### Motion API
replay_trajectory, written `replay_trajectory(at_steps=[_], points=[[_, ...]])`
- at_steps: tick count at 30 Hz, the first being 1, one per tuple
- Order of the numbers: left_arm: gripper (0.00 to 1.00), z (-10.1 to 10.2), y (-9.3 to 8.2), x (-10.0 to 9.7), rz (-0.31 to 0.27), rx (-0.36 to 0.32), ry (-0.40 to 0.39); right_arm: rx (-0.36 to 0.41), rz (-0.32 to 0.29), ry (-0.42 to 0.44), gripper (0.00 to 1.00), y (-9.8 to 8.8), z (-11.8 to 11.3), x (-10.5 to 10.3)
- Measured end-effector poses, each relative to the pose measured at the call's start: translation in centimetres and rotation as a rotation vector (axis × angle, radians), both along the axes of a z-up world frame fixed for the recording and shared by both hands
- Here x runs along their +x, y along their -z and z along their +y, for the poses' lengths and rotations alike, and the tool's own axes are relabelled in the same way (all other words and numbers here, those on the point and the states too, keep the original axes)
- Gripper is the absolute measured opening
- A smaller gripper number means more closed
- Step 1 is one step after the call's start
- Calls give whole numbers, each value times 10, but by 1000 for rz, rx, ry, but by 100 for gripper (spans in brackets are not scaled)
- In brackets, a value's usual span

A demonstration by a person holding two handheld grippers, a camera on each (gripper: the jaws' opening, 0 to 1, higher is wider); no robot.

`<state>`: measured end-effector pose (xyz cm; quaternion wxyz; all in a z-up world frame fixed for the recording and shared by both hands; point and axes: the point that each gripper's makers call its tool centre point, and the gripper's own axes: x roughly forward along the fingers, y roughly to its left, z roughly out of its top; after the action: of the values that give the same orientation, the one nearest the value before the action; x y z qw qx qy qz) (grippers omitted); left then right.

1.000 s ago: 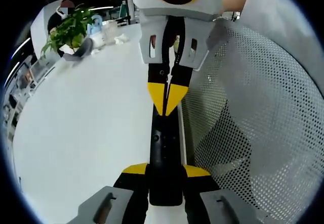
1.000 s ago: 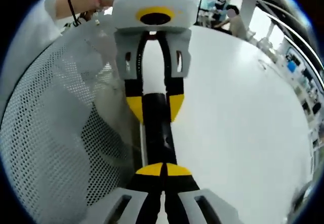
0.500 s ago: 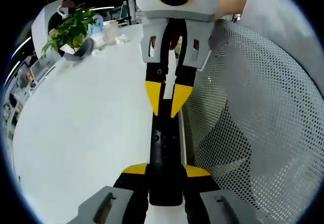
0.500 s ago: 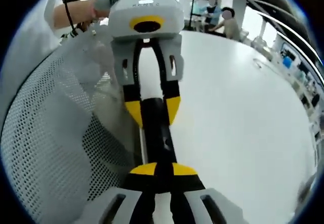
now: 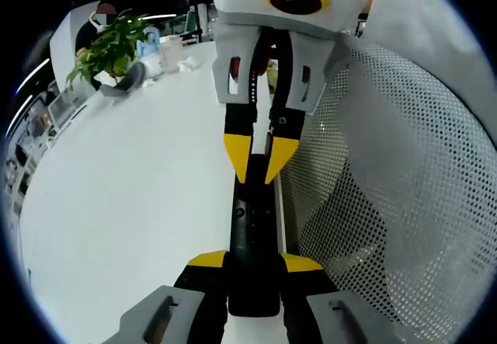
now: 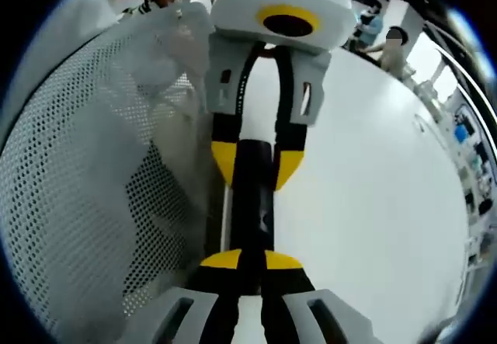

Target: Press the specified remote control buttons in sequence, fully releasing each button before pressing the next.

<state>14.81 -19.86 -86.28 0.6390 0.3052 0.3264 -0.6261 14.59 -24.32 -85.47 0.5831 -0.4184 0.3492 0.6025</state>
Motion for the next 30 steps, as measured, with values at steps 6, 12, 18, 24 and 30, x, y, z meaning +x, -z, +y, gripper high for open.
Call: replay_trajectory(at_steps=[6,12,18,24,30], points=[[25,0,-1,1,16,-61,-34,44,84,40,6,0,-2,3],[25,-1,-1,0,3,-85,-35,226,40,37,6,-3,-2,0],[25,-1,-2,1,2,-94,-34,269,50,92,7,-4,2,1],[25,-1,-2,1,0,-97,-27,245,42,37,7,-3,4,0],[25,-1,-2,1,0,-111,-35,86,39,-10,7,-1,5,-1]])
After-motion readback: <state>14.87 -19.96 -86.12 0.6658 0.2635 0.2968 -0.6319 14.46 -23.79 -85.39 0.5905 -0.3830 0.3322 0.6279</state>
